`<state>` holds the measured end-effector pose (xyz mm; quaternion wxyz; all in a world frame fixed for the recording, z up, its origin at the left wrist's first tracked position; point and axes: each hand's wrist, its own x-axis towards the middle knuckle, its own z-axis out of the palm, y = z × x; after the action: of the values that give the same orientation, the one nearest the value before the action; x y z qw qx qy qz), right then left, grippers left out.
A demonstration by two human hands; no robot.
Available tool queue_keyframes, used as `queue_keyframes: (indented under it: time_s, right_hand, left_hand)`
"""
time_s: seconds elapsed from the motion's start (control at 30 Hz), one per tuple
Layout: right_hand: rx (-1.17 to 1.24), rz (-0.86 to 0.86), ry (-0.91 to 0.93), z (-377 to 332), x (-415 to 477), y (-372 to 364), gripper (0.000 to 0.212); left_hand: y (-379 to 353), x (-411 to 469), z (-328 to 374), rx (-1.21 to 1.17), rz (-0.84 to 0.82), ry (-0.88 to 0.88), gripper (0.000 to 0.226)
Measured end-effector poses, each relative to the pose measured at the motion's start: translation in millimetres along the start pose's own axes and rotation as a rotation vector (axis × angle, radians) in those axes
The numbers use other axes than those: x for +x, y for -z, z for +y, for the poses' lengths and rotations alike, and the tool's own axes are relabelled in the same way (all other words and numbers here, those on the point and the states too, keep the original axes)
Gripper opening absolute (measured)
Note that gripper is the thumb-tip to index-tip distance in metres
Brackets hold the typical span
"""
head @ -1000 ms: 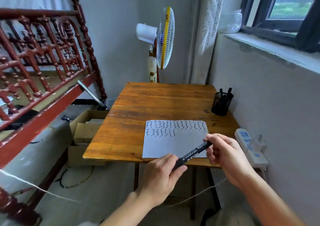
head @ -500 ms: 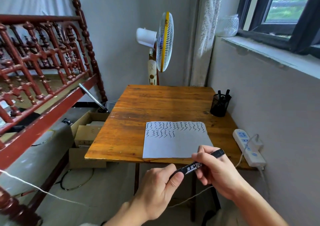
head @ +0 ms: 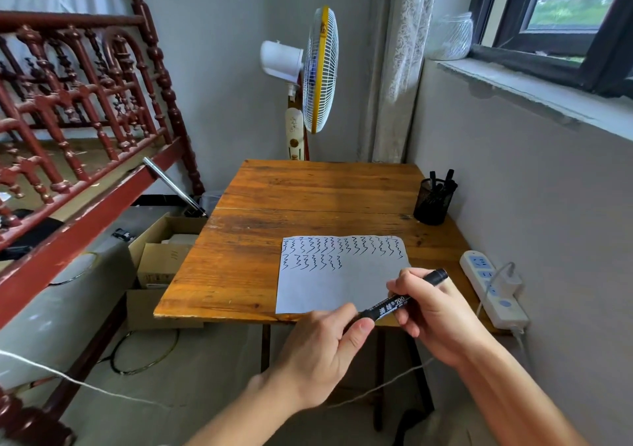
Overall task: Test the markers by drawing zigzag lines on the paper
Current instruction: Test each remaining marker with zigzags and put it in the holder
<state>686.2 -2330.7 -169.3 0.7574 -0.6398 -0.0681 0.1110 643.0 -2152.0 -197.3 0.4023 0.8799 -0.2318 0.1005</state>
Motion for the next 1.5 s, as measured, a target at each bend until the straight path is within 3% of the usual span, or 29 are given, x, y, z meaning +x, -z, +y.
queue_keyframes:
  time_s: [0.1,0.23,0.33,0.47,0.6,0.73,0.8,0.9,0.97,1.1,1.23,1.37,1.5]
  right_hand:
    - [-0.011,0.052,-0.053,3,6,-2,0.041]
    - [-0.017,0.112,-0.052,6,12,-5,0.029]
    - [0.005,0.112,-0.050,8,17,-5,0.031]
    - [0.079,0.020,-0.025,10,23,0,0.046]
    - [0.056,-0.025,0.057,10,28,3,0.043]
    - [-0.021,-0.025,0.109,8,34,6,0.034]
    - [-0.019,-0.008,0.106,11,34,4,0.035]
    - [0.104,0.140,-0.024,17,41,11,0.036]
    - [0.223,0.290,-0.153,18,50,32,0.025]
    - [0.118,0.330,-0.246,23,63,64,0.020]
    - [-0.026,0.288,-0.178,36,79,53,0.024]
    - [-0.150,0.460,-0.095,57,108,39,0.017]
    - [-0.256,0.495,-0.032,84,142,25,0.012]
  left_hand:
    - [2,5,-11,0.257,0.063,-0.164,0.039]
    - [-2,9,-22,0.341,0.115,-0.263,0.034]
    - [-5,11,-27,0.319,0.127,-0.240,0.033]
    - [-9,12,-14,-0.261,0.041,0.076,0.039]
    - [-9,15,-7,-0.903,-0.120,0.374,0.044]
    - [-3,16,-11,-1.206,-0.264,0.520,0.042]
    - [-3,18,-11,-1.028,-0.223,0.466,0.043]
    - [0,18,-22,-0.287,-0.016,0.156,0.039]
    - [8,12,-44,0.041,0.115,0.013,0.037]
    - [17,6,-79,0.230,0.173,0.040,0.041]
    - [-8,21,-98,0.368,0.132,0.096,0.035]
    - [-34,42,-127,0.438,0.075,0.233,0.032]
    - [-53,45,-153,0.570,0.048,0.295,0.031]
